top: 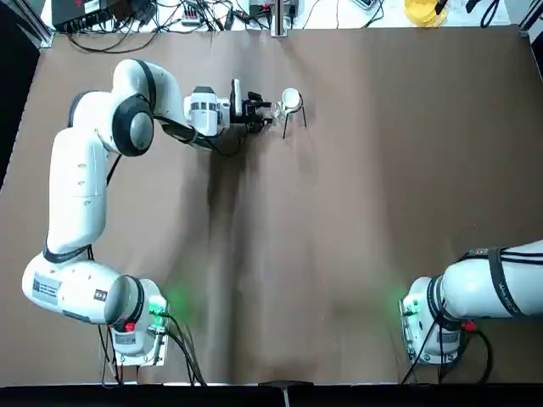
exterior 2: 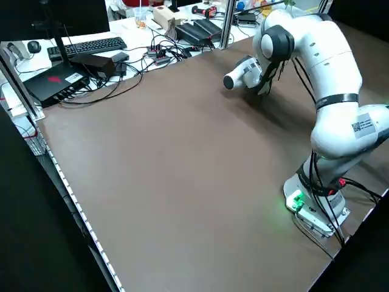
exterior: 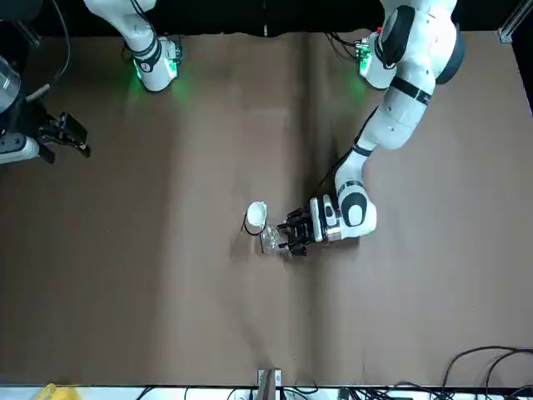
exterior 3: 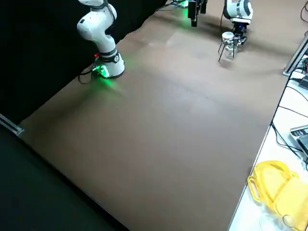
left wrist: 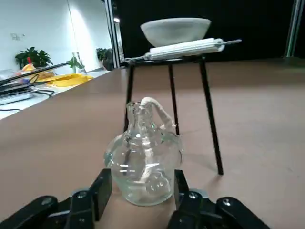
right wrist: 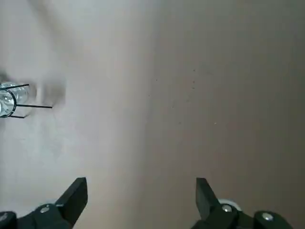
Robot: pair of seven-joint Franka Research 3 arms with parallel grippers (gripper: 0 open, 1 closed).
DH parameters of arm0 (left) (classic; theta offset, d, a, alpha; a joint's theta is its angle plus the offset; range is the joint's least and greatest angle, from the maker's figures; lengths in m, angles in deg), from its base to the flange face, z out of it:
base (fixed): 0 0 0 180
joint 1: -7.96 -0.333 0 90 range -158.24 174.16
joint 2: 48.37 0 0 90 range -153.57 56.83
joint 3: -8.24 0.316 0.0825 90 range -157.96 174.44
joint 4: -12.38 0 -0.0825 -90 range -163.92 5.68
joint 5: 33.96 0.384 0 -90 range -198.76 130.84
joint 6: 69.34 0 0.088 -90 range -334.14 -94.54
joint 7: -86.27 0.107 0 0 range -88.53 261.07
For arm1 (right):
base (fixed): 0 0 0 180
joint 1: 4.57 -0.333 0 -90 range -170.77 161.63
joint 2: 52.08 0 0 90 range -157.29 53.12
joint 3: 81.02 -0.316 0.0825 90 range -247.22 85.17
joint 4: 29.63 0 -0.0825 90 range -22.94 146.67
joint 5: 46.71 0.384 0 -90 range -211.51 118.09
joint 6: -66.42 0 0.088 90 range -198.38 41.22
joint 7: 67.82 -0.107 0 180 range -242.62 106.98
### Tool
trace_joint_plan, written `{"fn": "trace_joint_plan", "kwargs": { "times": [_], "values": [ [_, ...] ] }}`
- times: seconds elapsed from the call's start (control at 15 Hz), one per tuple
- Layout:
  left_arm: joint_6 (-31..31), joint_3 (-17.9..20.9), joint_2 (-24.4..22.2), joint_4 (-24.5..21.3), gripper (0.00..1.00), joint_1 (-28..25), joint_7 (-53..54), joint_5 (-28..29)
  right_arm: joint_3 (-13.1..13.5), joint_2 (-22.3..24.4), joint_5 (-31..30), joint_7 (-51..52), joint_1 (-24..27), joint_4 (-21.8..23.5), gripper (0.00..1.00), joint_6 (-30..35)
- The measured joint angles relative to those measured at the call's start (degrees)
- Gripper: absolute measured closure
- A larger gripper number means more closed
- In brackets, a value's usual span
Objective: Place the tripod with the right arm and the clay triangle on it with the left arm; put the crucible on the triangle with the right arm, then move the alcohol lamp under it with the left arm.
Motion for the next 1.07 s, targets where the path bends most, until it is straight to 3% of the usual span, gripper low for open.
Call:
{"fn": "trace_joint_plan", "kwargs": {
  "times": [1.07],
  "values": [
    [-0.42,0.02,0.25,0.81,0.37,5.64,-0.09,-5.41,-0.02,0.00,0.00,0.01,-0.02,0.00,0.00,0.05]
  ]
}}
